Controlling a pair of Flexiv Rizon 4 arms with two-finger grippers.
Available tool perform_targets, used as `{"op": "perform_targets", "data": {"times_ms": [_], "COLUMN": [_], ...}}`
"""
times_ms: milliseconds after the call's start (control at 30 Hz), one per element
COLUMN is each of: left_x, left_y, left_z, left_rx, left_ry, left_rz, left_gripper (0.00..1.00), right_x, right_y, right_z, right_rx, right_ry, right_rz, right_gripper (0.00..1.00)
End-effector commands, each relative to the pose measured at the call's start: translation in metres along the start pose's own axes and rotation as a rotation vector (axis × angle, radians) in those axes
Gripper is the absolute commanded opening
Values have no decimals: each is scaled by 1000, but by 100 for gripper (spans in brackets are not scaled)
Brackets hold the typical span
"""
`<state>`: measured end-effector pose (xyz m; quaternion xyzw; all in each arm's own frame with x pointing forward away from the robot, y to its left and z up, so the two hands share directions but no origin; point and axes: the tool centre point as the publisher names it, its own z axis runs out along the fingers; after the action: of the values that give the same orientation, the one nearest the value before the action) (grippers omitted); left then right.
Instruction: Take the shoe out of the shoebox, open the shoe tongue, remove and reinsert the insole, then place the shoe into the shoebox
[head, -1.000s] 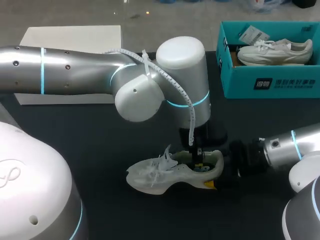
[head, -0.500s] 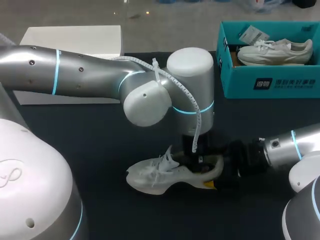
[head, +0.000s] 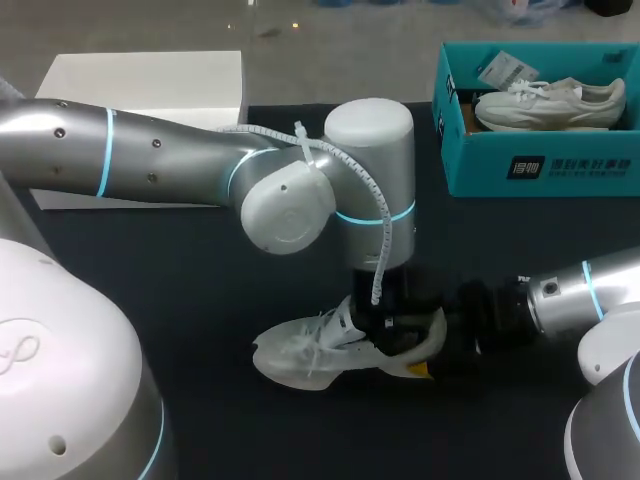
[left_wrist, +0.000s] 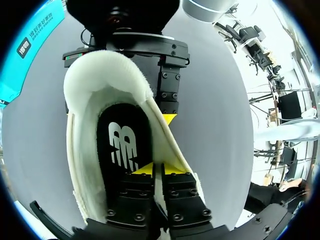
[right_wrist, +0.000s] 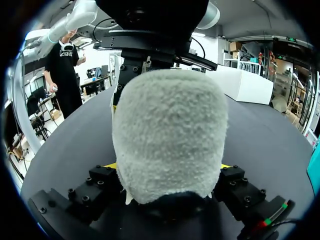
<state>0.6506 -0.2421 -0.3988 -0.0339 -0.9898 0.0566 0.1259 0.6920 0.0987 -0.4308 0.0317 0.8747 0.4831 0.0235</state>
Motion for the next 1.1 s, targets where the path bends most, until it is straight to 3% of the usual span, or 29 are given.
{"op": "perform_targets", "data": {"times_ms": [33,67,100,267,500,733,1000,1100], "left_x": [-1,-2,-2,-7,-13,1,7,6], "left_y": [0,0,0,3,9,7,6,6], "left_z": [7,8,10,18,24,3,-16,-20], "left_rx": [-6,-13,-17,-37,-41,8,-9,-1], "left_ry": [-4,-5,-4,-12,-37,-15,-118,-144], "left_rz": [-2,-2,-1,-7,-34,-18,-15,-23], "left_gripper": [35,44,45,37,35,33,30,17], "right_x": [0,0,0,0,0,0,0,0], "right_y": [-1,-1,-1,-1,-1,-1,-1,-1], "right_z": [3,3,3,3,3,3,3,3], "right_rx": [4,4,4,4,4,4,4,4], "right_ry": [-3,-3,-3,-3,-3,-3,-3,-3], "right_rz": [2,2,2,2,2,2,2,2], "right_gripper": [0,0,0,0,0,0,0,0]}}
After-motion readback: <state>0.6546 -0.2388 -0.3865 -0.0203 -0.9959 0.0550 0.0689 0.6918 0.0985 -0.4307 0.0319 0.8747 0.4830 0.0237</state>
